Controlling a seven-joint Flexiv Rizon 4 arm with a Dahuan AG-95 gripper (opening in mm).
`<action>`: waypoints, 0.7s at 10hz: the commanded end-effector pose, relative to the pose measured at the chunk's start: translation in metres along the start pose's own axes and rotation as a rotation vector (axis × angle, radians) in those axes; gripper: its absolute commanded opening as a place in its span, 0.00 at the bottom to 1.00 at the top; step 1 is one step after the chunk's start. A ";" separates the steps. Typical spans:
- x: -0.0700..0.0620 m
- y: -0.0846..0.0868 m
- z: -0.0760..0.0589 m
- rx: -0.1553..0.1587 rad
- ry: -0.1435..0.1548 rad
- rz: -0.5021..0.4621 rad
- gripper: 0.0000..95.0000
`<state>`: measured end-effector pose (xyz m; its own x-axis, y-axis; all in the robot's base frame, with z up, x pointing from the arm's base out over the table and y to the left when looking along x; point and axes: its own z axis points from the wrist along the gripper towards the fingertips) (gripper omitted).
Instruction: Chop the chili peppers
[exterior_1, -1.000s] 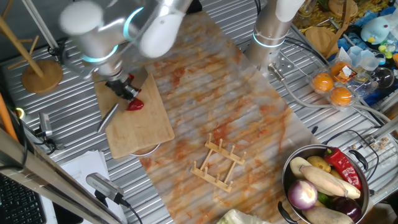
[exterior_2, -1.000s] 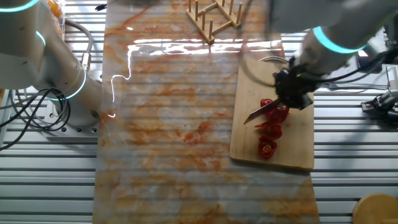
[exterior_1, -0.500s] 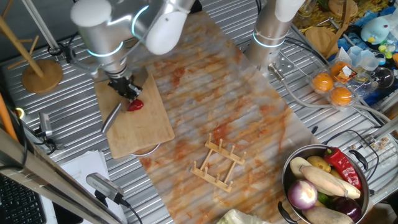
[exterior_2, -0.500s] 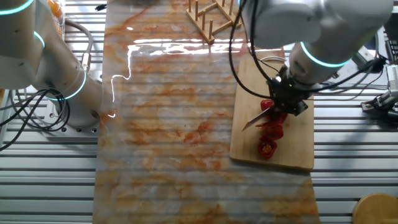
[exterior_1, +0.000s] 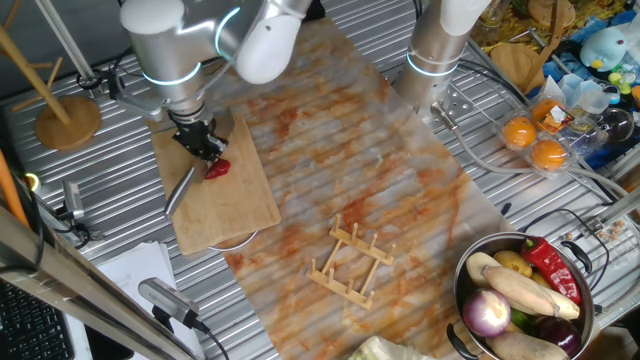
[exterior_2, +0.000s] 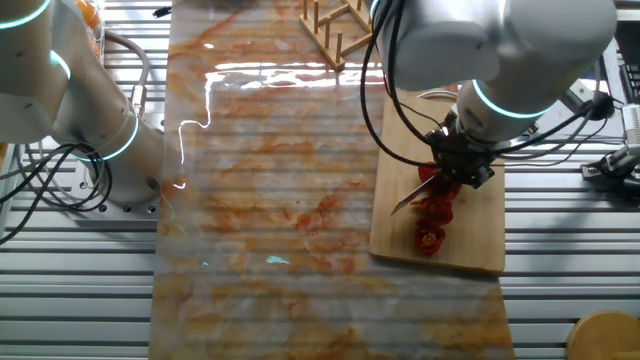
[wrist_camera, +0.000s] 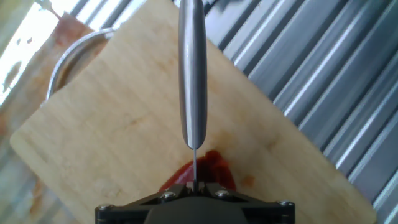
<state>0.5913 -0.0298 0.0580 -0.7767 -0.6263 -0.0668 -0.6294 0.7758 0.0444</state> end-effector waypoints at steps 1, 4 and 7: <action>-0.011 0.006 0.007 -0.008 0.001 0.020 0.00; -0.027 0.010 0.007 -0.024 -0.004 0.018 0.00; -0.044 0.015 -0.001 -0.032 0.005 0.042 0.00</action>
<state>0.6160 0.0089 0.0600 -0.8027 -0.5933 -0.0610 -0.5964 0.7992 0.0754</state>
